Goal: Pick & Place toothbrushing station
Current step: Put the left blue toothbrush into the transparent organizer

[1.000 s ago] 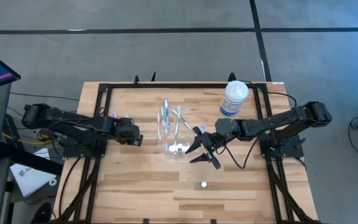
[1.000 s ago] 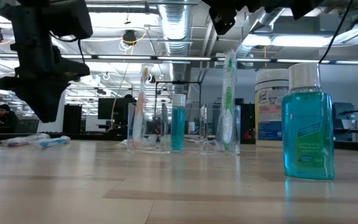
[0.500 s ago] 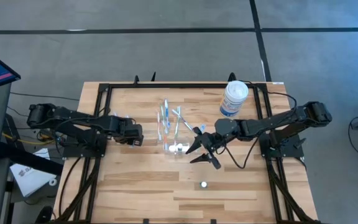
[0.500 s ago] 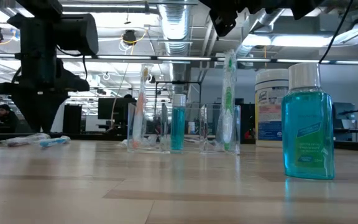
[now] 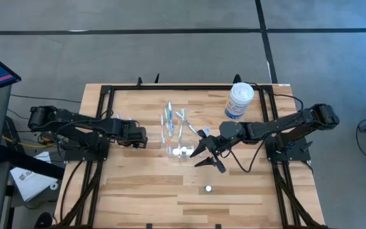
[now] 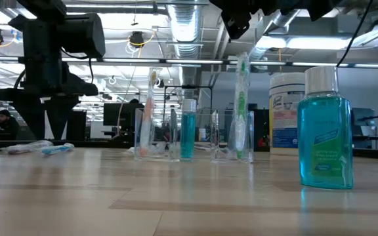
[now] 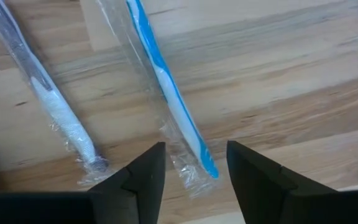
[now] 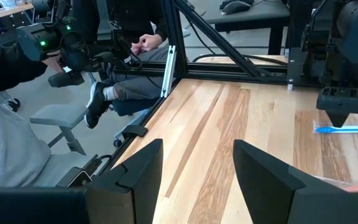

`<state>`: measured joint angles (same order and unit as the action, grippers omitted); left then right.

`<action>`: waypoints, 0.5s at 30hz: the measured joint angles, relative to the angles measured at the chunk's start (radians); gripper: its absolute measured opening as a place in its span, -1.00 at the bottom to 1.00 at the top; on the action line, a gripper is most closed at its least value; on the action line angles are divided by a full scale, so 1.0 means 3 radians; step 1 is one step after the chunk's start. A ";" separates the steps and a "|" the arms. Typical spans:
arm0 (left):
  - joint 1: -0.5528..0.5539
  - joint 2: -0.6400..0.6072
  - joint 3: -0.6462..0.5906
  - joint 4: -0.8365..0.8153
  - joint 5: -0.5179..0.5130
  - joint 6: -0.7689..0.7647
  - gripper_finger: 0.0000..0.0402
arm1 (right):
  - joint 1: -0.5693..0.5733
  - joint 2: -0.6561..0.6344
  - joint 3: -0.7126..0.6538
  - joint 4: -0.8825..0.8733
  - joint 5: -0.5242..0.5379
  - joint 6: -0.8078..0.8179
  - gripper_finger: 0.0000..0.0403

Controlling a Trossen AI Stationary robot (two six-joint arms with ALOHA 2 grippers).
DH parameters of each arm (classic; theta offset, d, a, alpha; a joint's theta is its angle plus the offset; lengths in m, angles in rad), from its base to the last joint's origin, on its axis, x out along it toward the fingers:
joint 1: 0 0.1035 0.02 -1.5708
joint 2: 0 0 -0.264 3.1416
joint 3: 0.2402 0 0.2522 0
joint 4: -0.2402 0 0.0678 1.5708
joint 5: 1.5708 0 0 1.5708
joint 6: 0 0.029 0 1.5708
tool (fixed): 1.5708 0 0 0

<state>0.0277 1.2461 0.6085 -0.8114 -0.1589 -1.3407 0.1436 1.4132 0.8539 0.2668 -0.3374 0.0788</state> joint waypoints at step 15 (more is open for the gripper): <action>0.0000 0.0408 -0.0002 0.0174 -0.0010 -0.0011 -0.24 | 0.0000 0.0000 -0.0001 -0.0002 -0.0001 0.0000 -0.08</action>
<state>0.0277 1.3685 0.6079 -0.7591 -0.1618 -1.3441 0.1436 1.4132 0.8536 0.2662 -0.3378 0.0788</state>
